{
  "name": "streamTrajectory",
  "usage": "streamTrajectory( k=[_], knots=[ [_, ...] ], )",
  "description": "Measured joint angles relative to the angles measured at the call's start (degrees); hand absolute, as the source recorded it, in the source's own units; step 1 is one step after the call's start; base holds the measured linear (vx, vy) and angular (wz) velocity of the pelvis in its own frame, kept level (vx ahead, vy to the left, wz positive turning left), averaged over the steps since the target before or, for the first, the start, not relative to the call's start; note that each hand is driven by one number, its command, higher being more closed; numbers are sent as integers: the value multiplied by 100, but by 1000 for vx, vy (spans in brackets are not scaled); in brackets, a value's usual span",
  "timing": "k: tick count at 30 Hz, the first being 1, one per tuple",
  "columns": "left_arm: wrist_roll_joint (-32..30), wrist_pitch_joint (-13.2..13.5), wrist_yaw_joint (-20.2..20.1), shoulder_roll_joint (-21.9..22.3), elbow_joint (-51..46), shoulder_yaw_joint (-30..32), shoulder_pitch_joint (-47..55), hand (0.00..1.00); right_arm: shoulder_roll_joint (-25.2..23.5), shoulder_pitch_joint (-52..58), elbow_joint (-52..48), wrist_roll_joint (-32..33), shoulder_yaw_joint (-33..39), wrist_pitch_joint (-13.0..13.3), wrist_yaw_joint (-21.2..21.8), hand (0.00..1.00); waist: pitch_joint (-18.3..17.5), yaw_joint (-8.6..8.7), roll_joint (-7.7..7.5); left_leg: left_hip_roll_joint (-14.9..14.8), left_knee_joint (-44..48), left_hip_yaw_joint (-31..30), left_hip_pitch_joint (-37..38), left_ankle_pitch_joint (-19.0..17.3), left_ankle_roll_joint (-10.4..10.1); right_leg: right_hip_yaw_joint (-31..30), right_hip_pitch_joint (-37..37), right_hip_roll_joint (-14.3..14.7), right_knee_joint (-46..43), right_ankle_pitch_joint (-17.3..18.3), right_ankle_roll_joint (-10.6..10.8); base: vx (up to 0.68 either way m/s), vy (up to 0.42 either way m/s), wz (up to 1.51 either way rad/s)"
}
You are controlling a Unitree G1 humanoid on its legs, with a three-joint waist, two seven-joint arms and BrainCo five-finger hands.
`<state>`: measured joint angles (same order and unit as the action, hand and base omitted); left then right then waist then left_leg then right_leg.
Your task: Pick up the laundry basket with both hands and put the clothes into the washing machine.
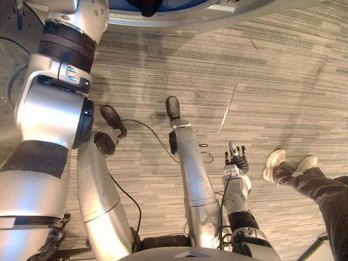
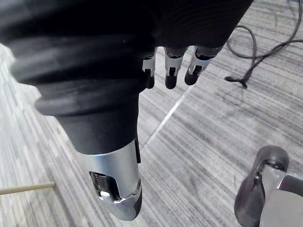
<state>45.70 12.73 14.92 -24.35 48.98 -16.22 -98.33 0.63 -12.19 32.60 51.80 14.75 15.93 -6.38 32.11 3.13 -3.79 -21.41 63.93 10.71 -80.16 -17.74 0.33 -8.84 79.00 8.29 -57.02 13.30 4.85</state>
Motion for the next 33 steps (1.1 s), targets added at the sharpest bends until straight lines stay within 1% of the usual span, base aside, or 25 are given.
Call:
streamTrajectory(
  k=[2, 4, 6, 8, 10, 13, 15, 16, 18, 21, 23, 24, 25, 26, 27, 28, 29, 31, 33],
  knots=[
    [-908, -33, 292, -49, -10, -154, -208, 0, -16, 122, 13, 1, -1, 21, -2, 0, 0, 9, 0, 2, 12, 12, -24, -7, 11, -13, 31, -2, -10, -1, 4, 19, 65, -2],
    [-2152, -242, 661, -75, -78, -302, -372, 0, -15, 236, 4, 1, -1, 50, -3, 0, 0, 11, 0, 1, 44, 4, -77, -8, 12, -9, 87, -2, -46, 2, 9, 18, 54, -1],
    [-3526, -511, 990, -104, -116, -556, -476, 0, -7, 297, 43, 1, -1, 132, -3, 0, 0, 32, 0, 0, 119, -5, -140, -25, 27, -13, 160, -1, -130, 15, 29, 16, 54, 0],
    [-4060, -646, 1066, -50, -116, -669, -474, 0, -9, 297, 46, 1, -3, 135, 4, 0, 0, 35, 0, 1, 135, -5, -144, -26, 29, -14, 163, -4, -145, 15, 30, 9, 47, 1],
    [-4247, -670, 1091, 25, -121, -674, -473, 0, -9, 296, 47, 5, -3, 136, 5, 0, 0, 33, 0, 13, 147, -10, -144, -26, 30, -11, 163, -15, -167, 18, 33, 3, 58, 5],
    [-4710, -768, 1120, 180, -385, -673, -329, 0, -15, 296, 46, 5, -3, 136, 6, 0, 0, 23, 1, 42, 183, -23, -144, -29, 37, -7, 163, -41, -219, 30, 51, -3, 46, 6],
    [-5177, -848, 1118, 426, -441, -587, -23, 0, -21, 295, 44, 4, -10, 136, 10, 0, 0, 20, 1, 86, 193, -56, -145, -24, 45, 14, 139, -78, -232, 33, 57, -8, 66, 8],
    [-5144, -851, 1084, 498, -438, -571, 95, 0, -21, 295, 46, 2, -12, 136, 9, 0, 0, 21, 2, 91, 197, -65, -144, -24, 47, 24, 126, -85, -231, 34, 58, -7, 59, 6],
    [-4977, -889, 918, 805, -340, -408, 477, 0, -17, 295, 82, -5, -14, 134, 8, 0, 0, 10, 2, 105, 205, -72, -137, -15, 62, 36, 94, -109, -228, 34, 61, -6, 58, 5],
    [-4822, -935, 805, 1033, -172, -96, 824, 0, 9, 293, 210, -7, -25, 125, 9, 0, -1, 9, 2, 107, 209, -63, -68, -14, 65, 22, 29, -109, -227, 30, 67, -4, 50, 0],
    [-4505, -955, 718, 1215, 40, 413, 1185, 0, 18, 294, 354, -7, -29, 109, 8, 0, -1, 19, 3, 108, 176, -59, 98, -12, 63, 21, -120, -108, -216, 30, 66, 3, 35, 2],
    [-4344, -954, 708, 1262, 87, 544, 1293, 0, 26, 294, 397, -7, -34, 107, 9, 0, -2, 19, 5, 113, 154, -55, 154, -9, 58, 19, -167, -111, -210, 31, 66, 4, 25, 9],
    [-3933, -948, 671, 1383, 140, 851, 1501, 0, 39, 296, 467, -5, -41, 84, 6, 0, -3, 21, 6, 152, 84, -42, 267, 18, 53, 11, -258, -136, -195, 32, 62, 6, 18, 17],
    [-3428, -884, 650, 1502, 140, 1131, 1749, 0, 45, 296, 509, 0, -40, 26, 5, 0, -4, 26, 6, 203, 15, -31, 377, 44, 43, 13, -341, -176, -186, 41, 46, 4, 15, 22],
    [-3149, -850, 640, 1561, 140, 1245, 1861, 0, 52, 295, 526, 0, -41, 6, 5, 0, -4, 25, 6, 222, -29, -9, 431, 64, 46, 10, -377, -201, -185, 46, 39, 5, 7, 27],
    [-2559, -707, 612, 1696, 128, 1481, 2134, 0, 65, 293, 561, -2, -44, -3, -4, 0, -4, 19, 7, 283, -112, 13, 533, 113, 42, -2, -447, -250, -186, 55, 24, 3, 1, 22],
    [-2119, -566, 592, 1818, 113, 1736, 2457, 0, 81, 287, 622, -4, -63, -10, -8, 0, -5, 5, 7, 294, -138, 14, 631, 124, 33, 11, -532, -268, -192, 70, 3, 5, -1, 19],
    [-1700, -442, 594, 1985, 55, 1998, 2977, 0, 96, 287, 695, -3, -87, -14, -22, 0, -6, 6, 9, 366, -218, 16, 793, 155, 16, 9, -670, -320, -204, 103, -13, 9, -3, 20],
    [-1538, -353, 597, 2213, -245, 2166, 3676, 0, 107, 287, 714, -7, -120, -17, -36, 0, -11, 4, 17, 504, -391, 19, 1016, 208, -49, 18, -853, -429, -187, 160, -45, 15, -6, 31]
  ],
)
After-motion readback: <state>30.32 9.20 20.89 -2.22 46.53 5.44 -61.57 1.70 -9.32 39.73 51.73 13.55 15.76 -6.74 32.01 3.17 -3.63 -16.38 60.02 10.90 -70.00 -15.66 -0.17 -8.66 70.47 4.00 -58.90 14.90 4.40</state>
